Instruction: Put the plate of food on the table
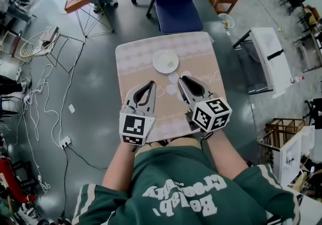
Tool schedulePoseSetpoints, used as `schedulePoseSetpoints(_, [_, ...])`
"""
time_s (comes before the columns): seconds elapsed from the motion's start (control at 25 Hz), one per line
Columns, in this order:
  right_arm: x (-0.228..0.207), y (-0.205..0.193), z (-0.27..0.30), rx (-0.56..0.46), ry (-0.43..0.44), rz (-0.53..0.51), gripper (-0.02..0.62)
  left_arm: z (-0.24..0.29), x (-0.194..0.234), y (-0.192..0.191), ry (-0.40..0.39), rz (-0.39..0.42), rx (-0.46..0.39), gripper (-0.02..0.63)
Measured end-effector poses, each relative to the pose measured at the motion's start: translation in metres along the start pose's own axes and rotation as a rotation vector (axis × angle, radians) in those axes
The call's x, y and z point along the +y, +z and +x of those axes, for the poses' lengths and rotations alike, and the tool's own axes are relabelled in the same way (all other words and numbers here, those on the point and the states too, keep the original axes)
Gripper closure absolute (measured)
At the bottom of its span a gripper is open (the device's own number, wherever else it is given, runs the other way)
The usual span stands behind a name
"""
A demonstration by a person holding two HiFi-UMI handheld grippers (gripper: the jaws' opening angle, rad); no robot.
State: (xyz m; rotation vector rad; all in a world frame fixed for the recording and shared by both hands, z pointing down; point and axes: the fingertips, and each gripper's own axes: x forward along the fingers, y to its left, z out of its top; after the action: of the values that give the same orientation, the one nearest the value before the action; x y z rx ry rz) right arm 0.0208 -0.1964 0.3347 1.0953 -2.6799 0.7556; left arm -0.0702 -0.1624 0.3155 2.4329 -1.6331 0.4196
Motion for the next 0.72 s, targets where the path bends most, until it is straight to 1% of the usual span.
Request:
schedulePoseSetpoints(0.2, [0.035, 0.02, -0.01, -0.028, 0.03, -0.3, 0.525, -0.009, -0.014, 0.019, -0.058, 0.021, -0.033, 0.597])
schedulePoseSetpoints(0.32, [0.055, 0.031, -0.016, -0.043, 0.03, -0.462, 0.531, -0.02, -0.012, 0.027, -0.072, 0.037, -0.045, 0.597])
schedulePoseSetpoints(0.4, [0.065, 0.036, -0.02, -0.052, 0.044, -0.516, 0.536, -0.027, -0.008, 0.031, -0.071, 0.041, -0.049, 0.597])
schedulePoseSetpoints(0.52, [0.076, 0.04, -0.028, -0.062, 0.071, -0.551, 0.547, -0.036, -0.009, 0.037, -0.078, 0.046, -0.055, 0.597])
schedulePoseSetpoints(0.64, [0.088, 0.04, -0.033, -0.065, 0.082, -0.634, 0.557, -0.048, -0.014, 0.04, -0.099, 0.068, -0.061, 0.597])
schedulePoseSetpoints(0.72, [0.098, 0.038, -0.034, -0.072, 0.098, -0.671, 0.565, -0.056, -0.015, 0.04, -0.103, 0.07, -0.066, 0.597])
